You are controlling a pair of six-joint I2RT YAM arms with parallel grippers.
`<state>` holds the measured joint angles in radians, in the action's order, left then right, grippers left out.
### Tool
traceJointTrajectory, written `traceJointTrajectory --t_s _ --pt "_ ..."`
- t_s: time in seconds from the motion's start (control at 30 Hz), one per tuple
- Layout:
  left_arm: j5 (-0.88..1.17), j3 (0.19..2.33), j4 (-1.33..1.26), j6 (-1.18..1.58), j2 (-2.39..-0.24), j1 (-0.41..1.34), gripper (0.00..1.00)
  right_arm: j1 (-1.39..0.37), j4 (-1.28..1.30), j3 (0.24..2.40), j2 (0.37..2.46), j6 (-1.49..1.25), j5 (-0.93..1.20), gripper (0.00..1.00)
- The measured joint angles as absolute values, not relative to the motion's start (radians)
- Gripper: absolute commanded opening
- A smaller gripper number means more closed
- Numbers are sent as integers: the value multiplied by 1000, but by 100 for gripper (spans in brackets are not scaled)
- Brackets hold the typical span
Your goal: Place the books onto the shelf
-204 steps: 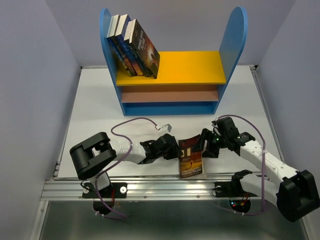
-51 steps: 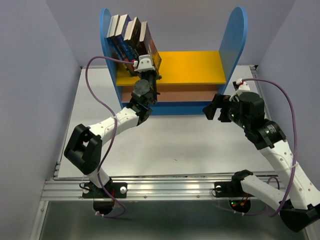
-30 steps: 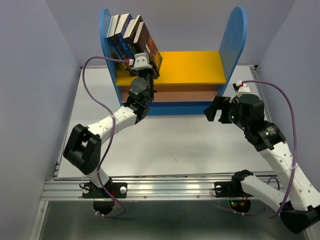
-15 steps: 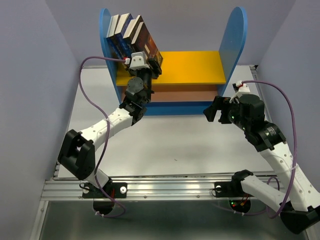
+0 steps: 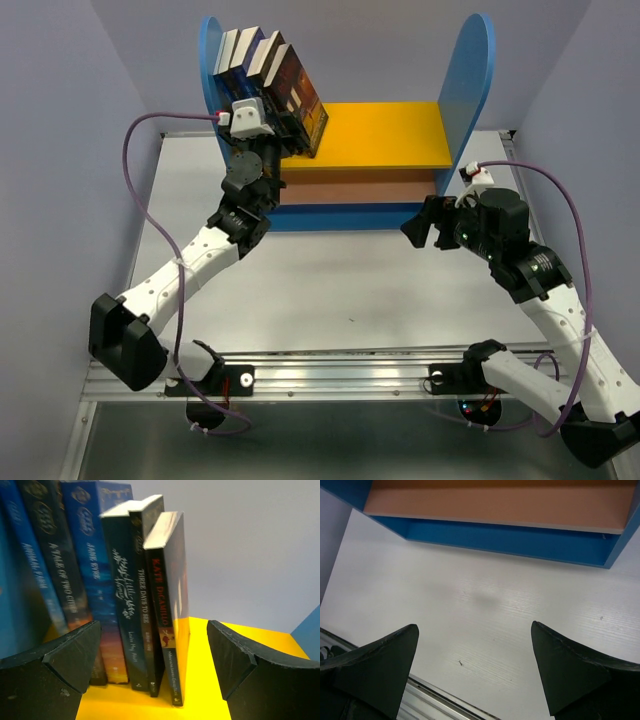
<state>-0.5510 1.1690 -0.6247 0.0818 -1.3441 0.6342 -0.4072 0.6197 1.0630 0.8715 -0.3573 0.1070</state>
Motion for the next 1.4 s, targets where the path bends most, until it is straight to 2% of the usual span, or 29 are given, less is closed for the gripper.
traceJointTrajectory --t_s 0.33,0.4,0.43,0.5,0.53,0.63,0.7,0.77,0.83,0.87,1.0,1.07,1.13,1.4 --pt "-519 1254 -284 144 -1154 628 99 -407 536 1068 937 -352 294 100" --pt "-529 1254 -226 161 -1108 628 99 -407 511 1076 968 -354 322 94" --pt "-536 1254 -197 170 -1076 628 99 -407 502 1090 995 -353 337 90" --pt "-559 1255 -145 192 -1026 628 99 -407 479 1135 1052 -353 363 69" --pt "-569 1256 -120 202 -1003 628 99 -410 466 1163 1084 -349 366 52" --pt "-579 1271 -67 220 -973 628 99 -421 416 1229 1163 -339 363 34" --pt "-578 1305 -23 229 -980 628 99 -429 402 1268 1203 -333 358 29" --pt "-575 1344 5 237 -1006 628 89 -435 387 1334 1268 -319 347 25" --pt "-561 1375 21 236 -1037 628 71 -440 376 1405 1334 -304 334 23" --pt "-551 1386 25 238 -1051 628 53 -440 367 1444 1375 -294 319 23" --pt "-490 1449 39 227 -1131 627 39 -440 337 1554 1512 -264 284 21" --pt "-445 1472 42 218 -1171 619 28 -440 323 1588 1576 -260 271 20" --pt "-392 1495 44 216 -1207 607 23 -440 310 1608 1622 -262 270 19" --pt "-143 1663 62 194 -1394 522 18 -443 223 1764 1818 -270 299 18"
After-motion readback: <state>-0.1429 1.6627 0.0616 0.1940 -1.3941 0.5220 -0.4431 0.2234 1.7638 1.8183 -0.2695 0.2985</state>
